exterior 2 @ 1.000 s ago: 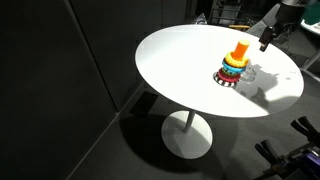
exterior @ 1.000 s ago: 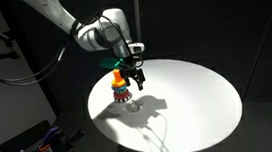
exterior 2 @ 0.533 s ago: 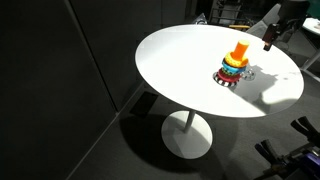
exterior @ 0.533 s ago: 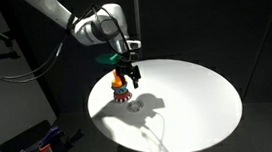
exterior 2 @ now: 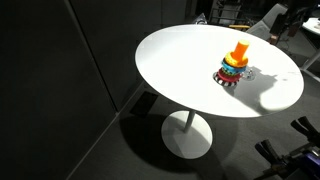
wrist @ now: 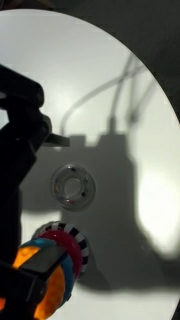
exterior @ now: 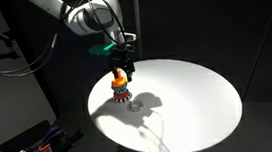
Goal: Remove the plastic ring from the orange rod and put it on the table
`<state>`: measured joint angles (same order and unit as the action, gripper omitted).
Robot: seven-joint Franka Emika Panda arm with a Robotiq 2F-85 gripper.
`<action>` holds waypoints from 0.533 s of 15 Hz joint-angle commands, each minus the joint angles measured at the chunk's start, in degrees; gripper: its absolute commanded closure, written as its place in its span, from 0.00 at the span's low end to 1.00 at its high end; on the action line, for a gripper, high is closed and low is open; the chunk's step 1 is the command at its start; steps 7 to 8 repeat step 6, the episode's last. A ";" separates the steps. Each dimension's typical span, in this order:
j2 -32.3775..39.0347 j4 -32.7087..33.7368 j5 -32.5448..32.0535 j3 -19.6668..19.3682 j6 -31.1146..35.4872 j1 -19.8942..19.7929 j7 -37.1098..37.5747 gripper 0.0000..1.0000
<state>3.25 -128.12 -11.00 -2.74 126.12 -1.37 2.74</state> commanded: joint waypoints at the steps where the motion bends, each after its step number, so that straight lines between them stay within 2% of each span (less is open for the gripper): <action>1: -0.50 0.08 0.36 0.35 -0.62 -0.12 -0.52 0.00; 8: -1.06 -0.22 0.41 0.49 -0.85 -0.03 -0.74 0.00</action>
